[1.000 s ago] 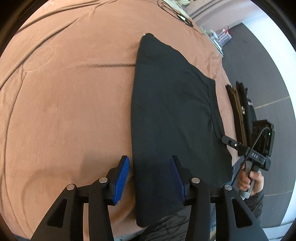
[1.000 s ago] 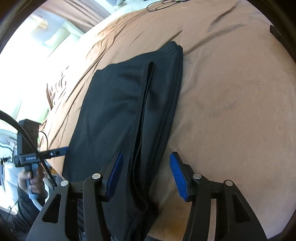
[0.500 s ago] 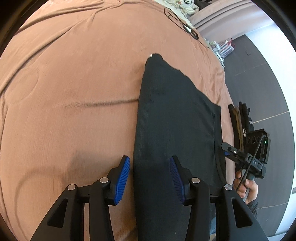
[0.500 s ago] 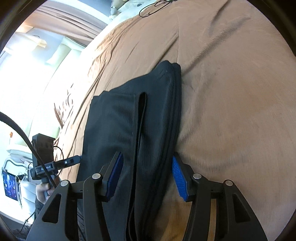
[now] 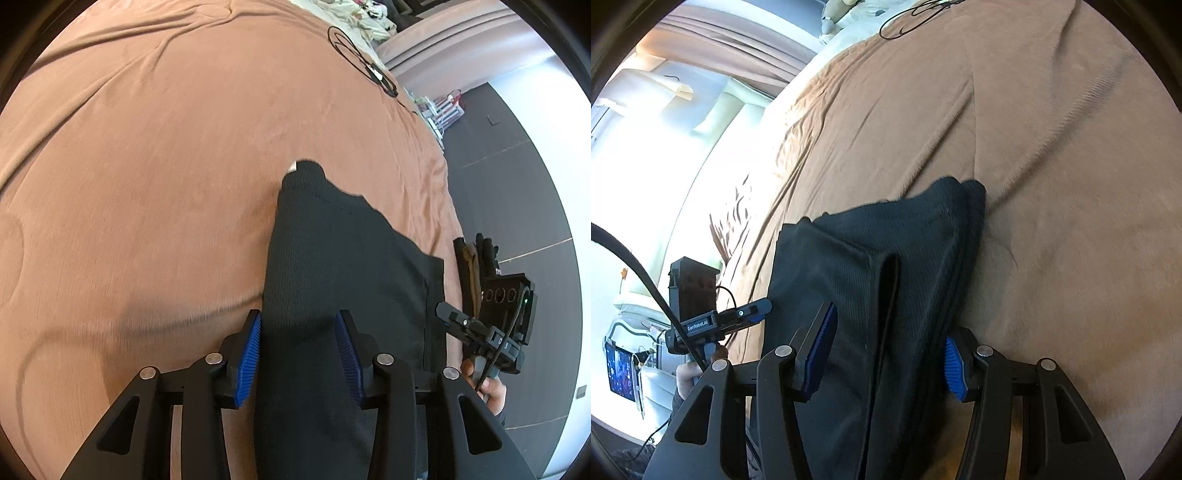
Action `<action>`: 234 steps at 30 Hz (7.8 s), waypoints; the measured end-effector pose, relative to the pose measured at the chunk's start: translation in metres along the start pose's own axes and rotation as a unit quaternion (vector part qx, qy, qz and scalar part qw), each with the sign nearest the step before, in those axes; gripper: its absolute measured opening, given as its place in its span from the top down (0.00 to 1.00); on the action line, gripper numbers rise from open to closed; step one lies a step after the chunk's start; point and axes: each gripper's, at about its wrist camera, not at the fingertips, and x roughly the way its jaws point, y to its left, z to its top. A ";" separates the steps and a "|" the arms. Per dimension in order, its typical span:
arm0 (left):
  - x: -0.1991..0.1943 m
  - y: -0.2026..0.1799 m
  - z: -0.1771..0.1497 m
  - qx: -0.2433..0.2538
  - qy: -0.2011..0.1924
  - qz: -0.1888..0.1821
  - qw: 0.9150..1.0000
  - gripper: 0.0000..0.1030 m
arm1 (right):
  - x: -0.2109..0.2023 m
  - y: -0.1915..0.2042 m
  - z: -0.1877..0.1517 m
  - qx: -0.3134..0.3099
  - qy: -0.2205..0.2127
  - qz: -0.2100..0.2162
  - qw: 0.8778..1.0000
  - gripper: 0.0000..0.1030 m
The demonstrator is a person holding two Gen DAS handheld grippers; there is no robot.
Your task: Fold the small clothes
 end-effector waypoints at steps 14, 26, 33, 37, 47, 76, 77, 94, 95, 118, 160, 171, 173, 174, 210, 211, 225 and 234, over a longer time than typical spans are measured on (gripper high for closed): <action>0.020 0.000 0.035 -0.001 -0.014 -0.001 1.000 0.77 | 0.005 0.005 0.001 -0.021 -0.001 -0.037 0.999 0.84; -0.011 -0.026 0.033 0.036 -0.047 -0.014 0.998 0.96 | -0.024 0.073 -0.012 -0.074 -0.033 -0.071 0.994 0.91; -0.052 -0.044 0.021 0.056 -0.072 -0.025 0.996 0.96 | -0.051 0.116 -0.030 -0.102 -0.055 -0.080 0.990 0.91; -0.076 -0.052 0.013 0.060 -0.088 -0.035 0.994 0.96 | -0.071 0.142 -0.048 -0.121 -0.067 -0.085 0.987 0.91; -0.142 -0.085 -0.022 0.090 -0.137 -0.052 0.985 0.96 | -0.146 0.178 -0.098 -0.163 -0.112 -0.086 0.976 0.93; -0.386 -0.093 -0.113 0.125 -0.293 -0.047 0.947 0.96 | -0.215 0.329 -0.222 -0.310 -0.181 -0.013 0.933 0.93; -0.395 -0.087 -0.114 0.123 -0.301 -0.045 0.945 0.96 | -0.211 0.337 -0.223 -0.317 -0.178 -0.009 0.932 0.93; -0.513 0.055 -0.111 0.056 -0.382 -0.001 0.923 0.96 | -0.091 0.388 -0.160 -0.377 -0.097 0.066 0.919 0.93; -0.521 0.066 -0.110 0.052 -0.386 0.008 0.921 0.96 | -0.083 0.391 -0.156 -0.383 -0.094 0.070 0.916 0.93; -0.629 0.239 -0.103 0.007 -0.439 0.110 0.892 0.96 | 0.065 0.442 -0.113 -0.447 -0.025 0.135 0.884 0.93; -0.581 0.460 0.028 -0.121 -0.366 0.229 0.894 0.96 | 0.287 0.382 0.046 -0.395 0.074 0.088 0.911 0.94; -0.549 0.491 0.060 -0.135 -0.342 0.255 0.894 0.96 | 0.323 0.373 0.051 -0.364 0.079 0.073 0.925 0.93; -0.543 0.500 0.065 -0.141 -0.337 0.266 0.892 0.95 | 0.336 0.374 0.049 -0.366 0.074 0.053 0.926 0.93; -0.540 0.504 0.067 -0.145 -0.333 0.268 0.892 0.93 | 0.339 0.370 0.050 -0.365 0.074 0.041 0.927 0.91; -0.557 0.351 -0.039 -0.115 -0.354 0.327 0.869 0.00 | 0.143 0.341 0.042 -0.362 0.014 -0.049 0.931 0.00; -0.556 0.343 -0.042 -0.112 -0.355 0.328 0.868 0.00 | 0.130 0.339 0.041 -0.363 0.008 -0.050 0.930 0.00; -0.536 0.224 -0.085 -0.048 -0.373 0.316 0.871 0.00 | -0.009 0.304 0.014 -0.357 -0.036 -0.050 0.932 0.00; -0.522 0.163 -0.121 -0.007 -0.379 0.307 0.873 0.00 | -0.088 0.280 -0.014 -0.362 -0.080 -0.068 0.926 0.00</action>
